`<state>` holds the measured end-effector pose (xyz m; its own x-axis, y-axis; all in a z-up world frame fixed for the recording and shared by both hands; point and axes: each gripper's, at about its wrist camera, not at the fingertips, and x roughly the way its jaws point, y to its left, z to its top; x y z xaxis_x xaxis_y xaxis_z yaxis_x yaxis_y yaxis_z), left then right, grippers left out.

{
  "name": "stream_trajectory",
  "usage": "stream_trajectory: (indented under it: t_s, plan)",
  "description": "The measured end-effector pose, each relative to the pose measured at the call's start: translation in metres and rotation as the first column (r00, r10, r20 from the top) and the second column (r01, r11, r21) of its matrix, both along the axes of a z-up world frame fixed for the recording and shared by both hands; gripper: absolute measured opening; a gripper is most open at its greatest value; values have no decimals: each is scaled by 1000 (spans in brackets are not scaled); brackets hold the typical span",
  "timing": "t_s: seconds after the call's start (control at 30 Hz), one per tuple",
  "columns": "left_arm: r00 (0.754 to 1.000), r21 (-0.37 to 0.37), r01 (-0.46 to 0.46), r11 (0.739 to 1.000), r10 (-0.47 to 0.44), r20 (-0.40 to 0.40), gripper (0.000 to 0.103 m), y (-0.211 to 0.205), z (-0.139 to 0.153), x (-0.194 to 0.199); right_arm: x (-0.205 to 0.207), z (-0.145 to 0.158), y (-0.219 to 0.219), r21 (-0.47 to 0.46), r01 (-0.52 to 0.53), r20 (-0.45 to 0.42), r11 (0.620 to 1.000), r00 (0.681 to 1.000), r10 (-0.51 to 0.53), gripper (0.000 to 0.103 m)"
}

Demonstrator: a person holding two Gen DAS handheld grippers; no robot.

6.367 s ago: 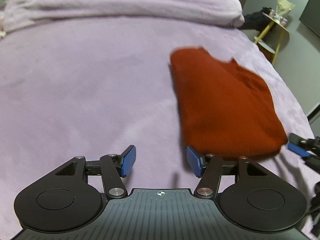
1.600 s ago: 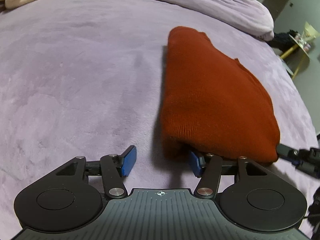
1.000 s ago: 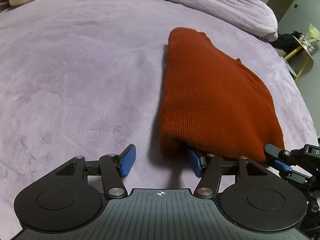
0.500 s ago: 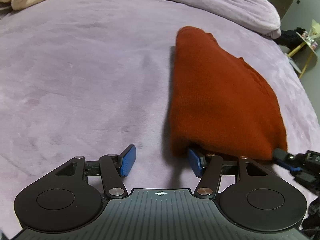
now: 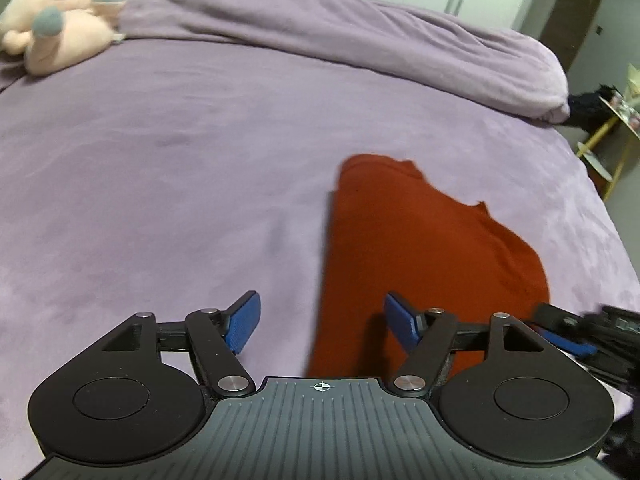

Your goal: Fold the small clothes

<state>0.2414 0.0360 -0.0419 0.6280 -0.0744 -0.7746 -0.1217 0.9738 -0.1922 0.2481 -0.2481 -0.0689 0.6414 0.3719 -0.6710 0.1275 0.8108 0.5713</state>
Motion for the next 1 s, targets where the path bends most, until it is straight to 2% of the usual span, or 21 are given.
stream_trajectory:
  t_s: [0.03,0.07,0.13,0.17,0.27,0.33,0.37,0.47,0.57,0.63,0.73,0.8,0.87,1.0]
  plan:
    - [1000,-1,9,1000,-9,-8,75,-6,-2,5,6,-3,3,-15,1,-19,1000,1000,-1,20]
    - [1000,1,24,1000,-24,-17,75,-11,-7,11,12,-7,4,-50,-4,-38,999,999,2,6]
    - [999,9,34,999,-33,-31,77,-16,-16,18,15,-13,3,-148,6,-37,989,999,-11,0]
    - [999,1,36,999,-36,-29,80,-18,-20,19,14,-16,-1,-192,22,-36,981,999,-30,0]
    - [999,-10,35,999,-35,-37,84,-20,-30,21,13,-30,-22,-180,58,-66,982,995,-71,0]
    - [999,-5,30,1000,-31,-40,84,-19,-32,20,18,-37,-24,-274,51,-124,960,988,-88,0]
    - [999,-9,27,1000,-28,-41,84,-17,-30,19,16,-40,-29,-252,52,-126,966,988,-86,0]
    - [999,-24,25,999,-26,-30,83,-11,-22,7,1,-21,-31,-232,94,-38,968,994,-105,6]
    - [1000,-18,22,1000,-22,-17,82,-5,-15,5,-5,2,-17,-196,45,75,980,997,-31,6]
    - [1000,1,9,1000,-9,-16,82,-5,-11,9,-1,9,-8,-174,2,98,985,995,16,6]
    - [1000,23,23,999,-23,-5,82,-8,-5,22,20,12,12,-182,-58,84,982,994,74,6]
    - [999,76,43,996,-42,-13,83,-15,-4,39,42,13,33,-238,-80,72,968,992,100,6]
    - [998,112,60,992,-59,-18,83,-22,-6,61,61,11,42,-256,-99,48,962,992,115,6]
    - [999,104,35,994,-31,-38,83,-27,-12,112,106,0,55,-313,-104,-52,944,994,92,6]
